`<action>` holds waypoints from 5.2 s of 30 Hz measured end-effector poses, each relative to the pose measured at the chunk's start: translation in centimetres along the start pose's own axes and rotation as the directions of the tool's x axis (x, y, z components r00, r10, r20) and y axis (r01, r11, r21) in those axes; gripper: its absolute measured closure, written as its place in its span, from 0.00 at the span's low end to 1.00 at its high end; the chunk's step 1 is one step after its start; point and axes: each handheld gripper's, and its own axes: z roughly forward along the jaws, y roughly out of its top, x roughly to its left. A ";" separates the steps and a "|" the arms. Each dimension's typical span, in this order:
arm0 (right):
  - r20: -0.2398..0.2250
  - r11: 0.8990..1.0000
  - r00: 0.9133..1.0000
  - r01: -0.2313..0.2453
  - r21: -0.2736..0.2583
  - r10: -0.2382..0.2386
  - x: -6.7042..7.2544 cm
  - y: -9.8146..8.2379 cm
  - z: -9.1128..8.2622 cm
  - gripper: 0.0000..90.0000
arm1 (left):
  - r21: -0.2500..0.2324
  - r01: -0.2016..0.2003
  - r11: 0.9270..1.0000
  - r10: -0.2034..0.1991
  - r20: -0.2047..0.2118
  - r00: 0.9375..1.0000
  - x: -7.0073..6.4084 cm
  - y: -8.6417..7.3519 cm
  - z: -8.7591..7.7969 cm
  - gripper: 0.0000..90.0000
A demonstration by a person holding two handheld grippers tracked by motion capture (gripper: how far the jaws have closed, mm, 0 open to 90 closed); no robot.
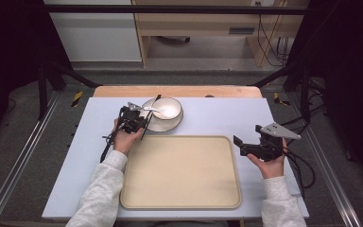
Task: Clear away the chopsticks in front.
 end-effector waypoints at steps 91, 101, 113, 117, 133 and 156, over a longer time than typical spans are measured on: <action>-0.012 1.000 1.000 0.003 -0.021 -0.004 0.3 0.2 -1.5 0.05 | -0.187 0.224 0.957 -0.253 -0.151 0.956 -7.2 -9.8 -14.6 0.95; -0.008 1.000 1.000 0.008 -0.008 -0.008 0.4 0.1 -1.4 0.05 | -0.177 0.302 0.937 -0.328 -0.148 0.933 -8.7 -13.4 -14.7 0.95; -0.005 1.000 1.000 0.010 0.002 -0.010 0.6 0.0 -1.1 0.05 | -0.083 0.328 0.941 -0.337 -0.157 0.928 -9.5 -15.3 -12.9 0.95; -0.006 1.000 1.000 0.014 0.006 -0.014 0.6 0.0 -1.1 0.04 | -0.069 0.333 0.940 -0.340 -0.160 0.927 -9.3 -15.2 -12.6 0.95; -0.007 1.000 1.000 0.019 0.016 -0.019 0.7 -0.1 -0.8 0.05 | -0.052 0.294 0.954 -0.299 -0.171 0.939 -9.6 -13.9 -11.3 0.95; -0.011 1.000 1.000 0.018 0.015 -0.018 0.7 -0.1 -0.9 0.04 | -0.189 0.179 0.966 -0.192 -0.050 0.980 -6.1 -9.3 -13.0 0.61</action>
